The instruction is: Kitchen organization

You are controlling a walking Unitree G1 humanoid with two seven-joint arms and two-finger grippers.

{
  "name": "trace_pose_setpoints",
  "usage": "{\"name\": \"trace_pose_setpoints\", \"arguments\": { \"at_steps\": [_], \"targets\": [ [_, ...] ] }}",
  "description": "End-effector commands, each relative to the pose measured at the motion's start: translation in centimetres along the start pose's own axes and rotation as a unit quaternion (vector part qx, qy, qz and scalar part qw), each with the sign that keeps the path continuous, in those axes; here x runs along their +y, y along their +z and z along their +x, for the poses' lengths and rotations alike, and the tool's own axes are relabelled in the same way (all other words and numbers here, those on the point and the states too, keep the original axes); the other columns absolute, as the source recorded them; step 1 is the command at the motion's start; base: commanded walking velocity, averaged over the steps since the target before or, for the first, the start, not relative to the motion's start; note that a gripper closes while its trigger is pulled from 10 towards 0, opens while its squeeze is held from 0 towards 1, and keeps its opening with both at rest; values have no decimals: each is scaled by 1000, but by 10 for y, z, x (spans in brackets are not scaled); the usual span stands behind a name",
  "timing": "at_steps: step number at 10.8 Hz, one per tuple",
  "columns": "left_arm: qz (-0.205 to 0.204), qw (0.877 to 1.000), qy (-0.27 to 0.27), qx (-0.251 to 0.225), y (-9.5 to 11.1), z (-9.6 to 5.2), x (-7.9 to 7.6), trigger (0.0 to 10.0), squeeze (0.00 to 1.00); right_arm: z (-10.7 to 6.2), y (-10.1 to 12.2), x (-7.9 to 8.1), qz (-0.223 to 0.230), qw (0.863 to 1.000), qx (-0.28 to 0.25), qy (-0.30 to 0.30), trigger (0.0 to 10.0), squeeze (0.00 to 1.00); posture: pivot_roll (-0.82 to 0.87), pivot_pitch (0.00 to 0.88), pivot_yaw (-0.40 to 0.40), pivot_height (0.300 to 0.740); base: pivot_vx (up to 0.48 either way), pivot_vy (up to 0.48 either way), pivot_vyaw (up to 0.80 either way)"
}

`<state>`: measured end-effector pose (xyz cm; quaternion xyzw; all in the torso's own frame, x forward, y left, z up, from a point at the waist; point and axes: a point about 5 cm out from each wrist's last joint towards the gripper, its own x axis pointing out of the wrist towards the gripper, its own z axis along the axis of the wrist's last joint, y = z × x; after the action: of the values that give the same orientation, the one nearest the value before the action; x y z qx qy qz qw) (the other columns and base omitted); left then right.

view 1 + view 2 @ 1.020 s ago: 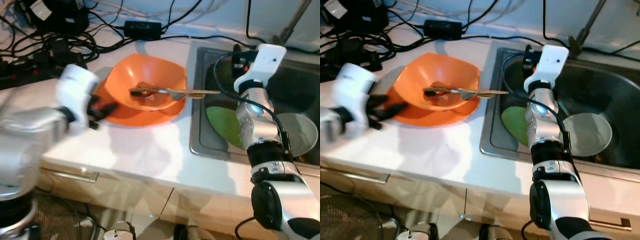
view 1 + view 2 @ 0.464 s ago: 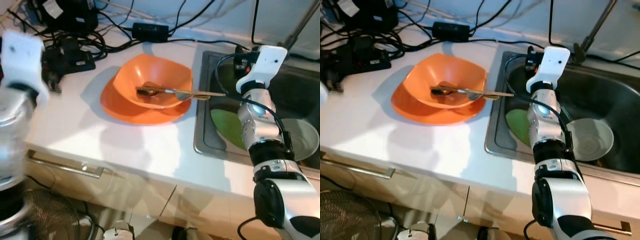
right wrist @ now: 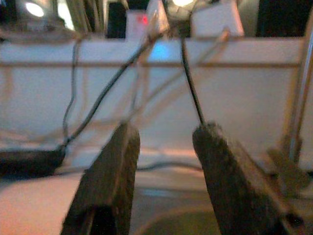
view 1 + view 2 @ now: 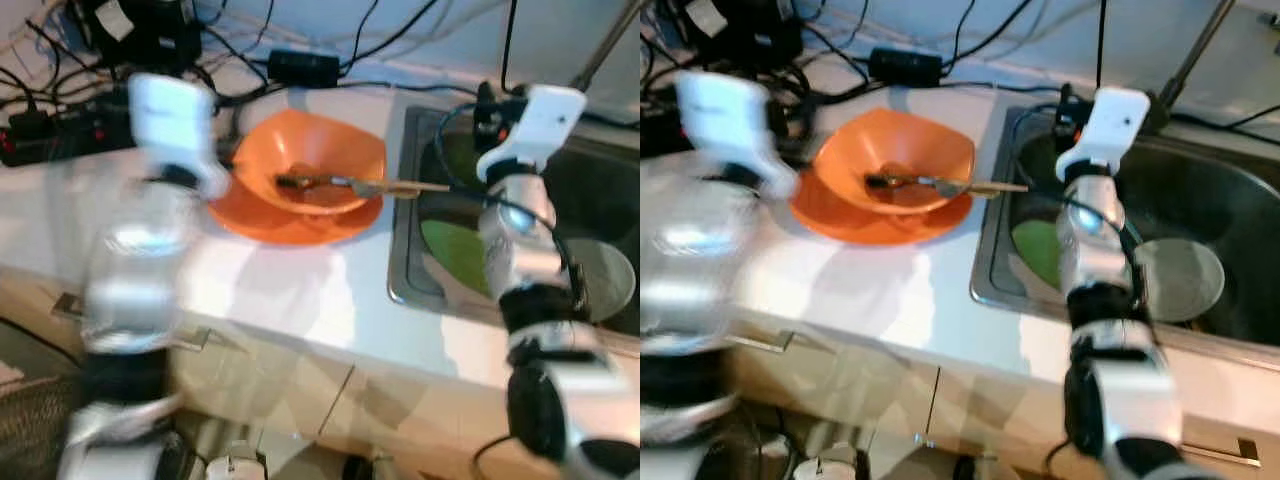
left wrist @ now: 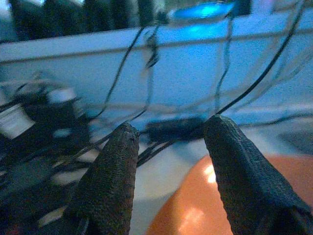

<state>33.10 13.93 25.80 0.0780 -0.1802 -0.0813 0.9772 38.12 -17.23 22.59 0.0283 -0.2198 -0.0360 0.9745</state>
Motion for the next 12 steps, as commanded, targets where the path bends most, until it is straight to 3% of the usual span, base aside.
{"name": "trace_pose_setpoints", "arguments": {
  "at_steps": [1, 4, 5, 9, 12],
  "targets": [
    [15, 999, -12, -37, 10, 8, -15, 10000, 0, -3, 2, 2, 7, 1000, -4, 4, 10000, 0, 140, 28, -59, 740, 0, 0, 0],
    [37, 996, -37, -72, 7, 13, -37, 10000, 0, -10, 0, 3, 26, 1000, 0, -5, 10000, 0, 121, 19, -50, 740, 0, -225, 0],
    [38, 996, -34, -75, 4, 14, -35, 10000, 0, -9, 2, 7, 32, 999, 0, 2, 10000, 0, 126, 31, -52, 740, 0, -356, -800],
    [48, 995, -21, -87, 4, 15, -28, 10000, 0, -13, 1, 14, 35, 999, 1, 9, 10000, 0, 134, 66, -53, 740, 0, -358, 0],
    [78, 991, 9, -110, 20, 17, -12, 10000, 0, -15, -1, 17, 37, 999, 11, 14, 10000, 0, 132, 85, -54, 740, 0, 0, 0]
  ]
}}
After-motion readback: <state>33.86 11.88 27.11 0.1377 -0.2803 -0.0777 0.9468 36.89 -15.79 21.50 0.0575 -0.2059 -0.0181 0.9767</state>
